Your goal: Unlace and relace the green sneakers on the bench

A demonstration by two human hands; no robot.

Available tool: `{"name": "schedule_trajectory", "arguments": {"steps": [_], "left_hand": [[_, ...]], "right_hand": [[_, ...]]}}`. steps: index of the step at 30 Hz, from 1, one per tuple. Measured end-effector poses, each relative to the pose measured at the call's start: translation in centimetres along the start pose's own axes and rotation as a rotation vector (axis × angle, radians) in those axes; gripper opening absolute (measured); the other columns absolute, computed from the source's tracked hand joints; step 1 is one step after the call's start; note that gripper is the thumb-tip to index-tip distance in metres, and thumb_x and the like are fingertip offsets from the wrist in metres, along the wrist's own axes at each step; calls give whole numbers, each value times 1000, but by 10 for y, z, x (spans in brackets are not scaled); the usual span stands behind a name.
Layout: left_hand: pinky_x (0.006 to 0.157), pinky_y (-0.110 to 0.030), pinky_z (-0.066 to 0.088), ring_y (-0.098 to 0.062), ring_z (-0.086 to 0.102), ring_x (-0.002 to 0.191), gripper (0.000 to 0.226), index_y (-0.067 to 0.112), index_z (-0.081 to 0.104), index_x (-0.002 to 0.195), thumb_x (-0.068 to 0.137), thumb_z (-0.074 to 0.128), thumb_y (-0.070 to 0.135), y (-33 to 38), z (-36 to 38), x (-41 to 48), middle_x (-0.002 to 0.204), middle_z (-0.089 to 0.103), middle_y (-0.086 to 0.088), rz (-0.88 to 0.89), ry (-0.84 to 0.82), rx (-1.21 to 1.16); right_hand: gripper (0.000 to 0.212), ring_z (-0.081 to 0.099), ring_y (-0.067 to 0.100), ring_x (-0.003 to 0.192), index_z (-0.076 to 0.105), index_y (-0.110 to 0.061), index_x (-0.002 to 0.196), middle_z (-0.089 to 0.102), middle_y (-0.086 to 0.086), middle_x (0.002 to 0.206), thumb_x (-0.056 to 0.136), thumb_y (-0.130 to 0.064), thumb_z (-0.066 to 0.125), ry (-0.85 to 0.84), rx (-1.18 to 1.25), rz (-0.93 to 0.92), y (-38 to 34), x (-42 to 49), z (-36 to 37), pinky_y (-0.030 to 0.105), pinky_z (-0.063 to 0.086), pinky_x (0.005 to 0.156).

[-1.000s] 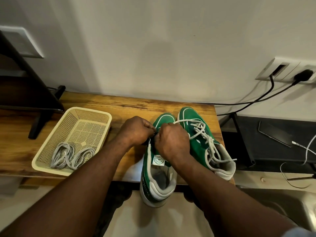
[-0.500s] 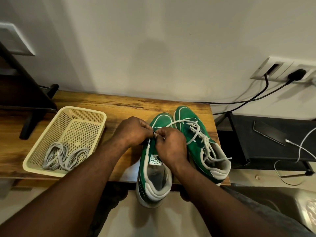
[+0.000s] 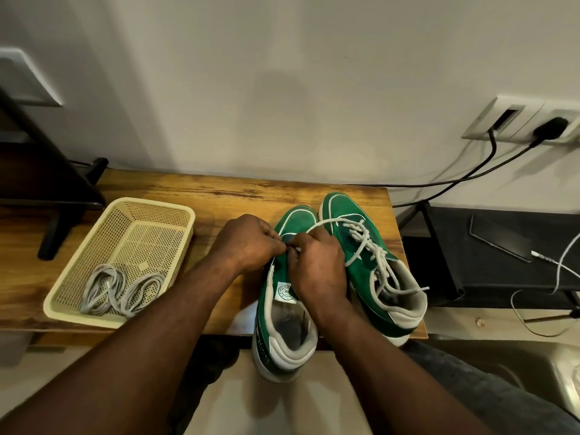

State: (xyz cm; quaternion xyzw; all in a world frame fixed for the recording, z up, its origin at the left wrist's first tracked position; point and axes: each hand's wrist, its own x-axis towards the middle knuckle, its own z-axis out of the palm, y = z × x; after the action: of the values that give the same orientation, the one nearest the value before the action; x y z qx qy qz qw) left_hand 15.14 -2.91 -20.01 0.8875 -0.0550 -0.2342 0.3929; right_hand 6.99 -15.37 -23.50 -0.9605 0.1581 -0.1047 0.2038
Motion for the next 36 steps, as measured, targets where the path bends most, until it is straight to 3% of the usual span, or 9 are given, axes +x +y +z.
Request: {"name": "schedule_trajectory", "arguments": {"steps": [7, 11, 14, 19, 26, 31, 36], "left_hand": [[81, -44, 66, -18, 77, 83, 8, 20, 83, 84, 81, 81, 13, -2, -5, -3, 81, 79, 2, -47, -48, -108], [80, -44, 66, -25, 77, 87, 7, 15, 83, 87, 83, 80, 10, -2, -8, -6, 82, 80, -2, -60, -74, -182], [80, -45, 64, -29, 77, 91, 11, 15, 83, 87, 84, 78, 6, -3, -10, -6, 82, 80, -4, -61, -96, -213], [72, -36, 61, -28, 76, 92, 14, 16, 83, 90, 86, 76, 5, -3, -14, -7, 83, 80, -3, -53, -106, -209], [84, -39, 64, -12, 75, 86, 16, 23, 84, 90, 80, 83, 11, 2, -11, -8, 85, 80, 7, 1, -20, -118], [68, -26, 52, -9, 68, 80, 15, 27, 79, 90, 77, 85, 24, 15, 0, -18, 86, 74, 9, 79, 98, 137], [75, -29, 57, -14, 69, 84, 24, 29, 69, 80, 76, 81, 9, 9, 2, -17, 87, 73, 7, 27, 84, 100]], "right_hand": [[26, 57, 26, 104, 75, -18, 107, 67, 5, 106, 94, -37, 64, -43, -121, -91, 2, 5, 0, 42, 51, 88], [10, 56, 23, 93, 72, -19, 88, 64, 2, 93, 84, -29, 70, -6, 72, -19, 5, 5, 4, 42, 50, 82], [6, 55, 19, 91, 70, -22, 85, 63, -4, 91, 81, -24, 75, -6, 161, -3, 9, 6, 6, 41, 50, 80], [7, 54, 19, 91, 68, -24, 82, 62, -5, 91, 82, -23, 74, -6, 173, -6, 8, 4, 7, 41, 51, 81], [6, 58, 13, 88, 70, -27, 83, 63, -9, 88, 85, -24, 74, 44, 359, 112, 7, 3, 10, 38, 53, 79], [10, 59, 12, 86, 72, -22, 81, 63, -8, 86, 83, -13, 77, 1, 386, 69, 10, 8, 5, 39, 55, 80], [12, 58, 12, 85, 71, -22, 79, 62, -10, 84, 80, -12, 77, 0, 406, 17, 14, 9, 8, 43, 55, 79]]}}
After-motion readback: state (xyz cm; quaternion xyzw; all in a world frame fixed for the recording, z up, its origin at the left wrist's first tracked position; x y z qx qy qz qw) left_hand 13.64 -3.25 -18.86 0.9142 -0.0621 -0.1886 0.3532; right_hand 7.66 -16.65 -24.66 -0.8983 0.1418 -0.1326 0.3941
